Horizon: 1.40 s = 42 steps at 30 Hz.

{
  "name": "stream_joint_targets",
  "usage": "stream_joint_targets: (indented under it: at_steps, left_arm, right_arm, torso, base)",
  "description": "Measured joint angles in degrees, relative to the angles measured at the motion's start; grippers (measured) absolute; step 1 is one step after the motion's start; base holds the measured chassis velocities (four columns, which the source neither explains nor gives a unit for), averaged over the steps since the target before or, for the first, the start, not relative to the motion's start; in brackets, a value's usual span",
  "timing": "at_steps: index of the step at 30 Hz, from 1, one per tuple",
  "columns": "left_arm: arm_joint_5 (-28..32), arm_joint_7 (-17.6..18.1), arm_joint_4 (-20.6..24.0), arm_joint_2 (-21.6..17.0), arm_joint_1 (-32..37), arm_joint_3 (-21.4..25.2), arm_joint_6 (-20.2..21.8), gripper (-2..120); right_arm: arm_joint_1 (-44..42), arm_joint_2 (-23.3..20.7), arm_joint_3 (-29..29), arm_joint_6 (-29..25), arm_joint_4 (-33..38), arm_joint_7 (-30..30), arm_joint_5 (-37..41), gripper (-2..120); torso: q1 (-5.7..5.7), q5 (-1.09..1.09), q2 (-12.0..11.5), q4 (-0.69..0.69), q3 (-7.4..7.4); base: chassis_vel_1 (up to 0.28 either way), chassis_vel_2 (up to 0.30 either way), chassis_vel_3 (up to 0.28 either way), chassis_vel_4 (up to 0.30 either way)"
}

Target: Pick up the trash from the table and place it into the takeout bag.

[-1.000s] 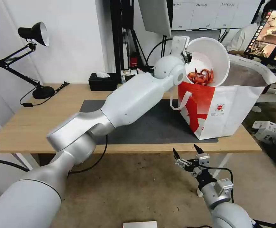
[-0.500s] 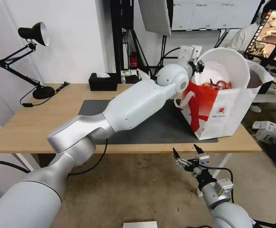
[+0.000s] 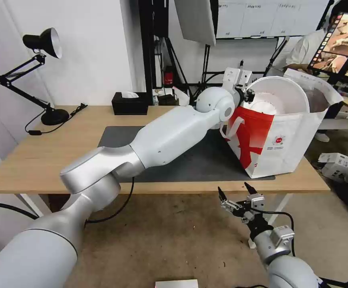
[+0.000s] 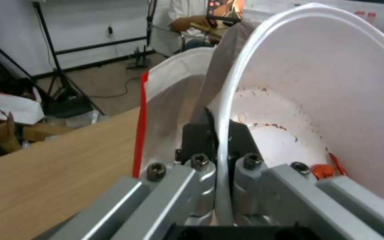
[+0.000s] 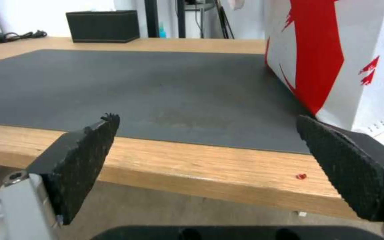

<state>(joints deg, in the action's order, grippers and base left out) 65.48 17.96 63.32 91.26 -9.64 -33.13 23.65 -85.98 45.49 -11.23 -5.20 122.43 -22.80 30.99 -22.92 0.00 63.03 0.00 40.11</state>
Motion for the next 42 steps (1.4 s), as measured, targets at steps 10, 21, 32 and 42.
stream_joint_targets:
  at_steps: [10,21,32,42]
  left_arm:
    - [0.19,0.02,0.13,-0.02,0.54,-0.26,0.2,0]
    - [0.59,1.1,0.23,-0.03,0.67,-0.51,0.18,21]
    - [2.88,1.39,1.35,-0.04,0.88,-0.08,-0.08,56]
    - [2.96,2.7,7.84,-3.63,0.99,1.39,-3.31,96]
  right_arm:
    - [0.0,0.0,0.0,0.0,0.0,0.0,0.0,100]
    - [0.0,0.0,0.0,0.0,0.0,0.0,0.0,100]
    - [0.0,0.0,0.0,0.0,0.0,0.0,0.0,100]
    - [0.0,0.0,0.0,0.0,0.0,0.0,0.0,100]
  torso:
    - [0.0,0.0,0.0,0.0,0.0]
    - [0.0,0.0,0.0,0.0,0.0]
    - [0.0,0.0,0.0,0.0,0.0]
    - [0.0,0.0,0.0,-0.02,0.0]
  base:
    - [0.0,0.0,0.0,0.0]
    - [0.0,0.0,0.0,0.0]
    - [0.0,0.0,0.0,0.0]
    - [0.0,0.0,0.0,0.0]
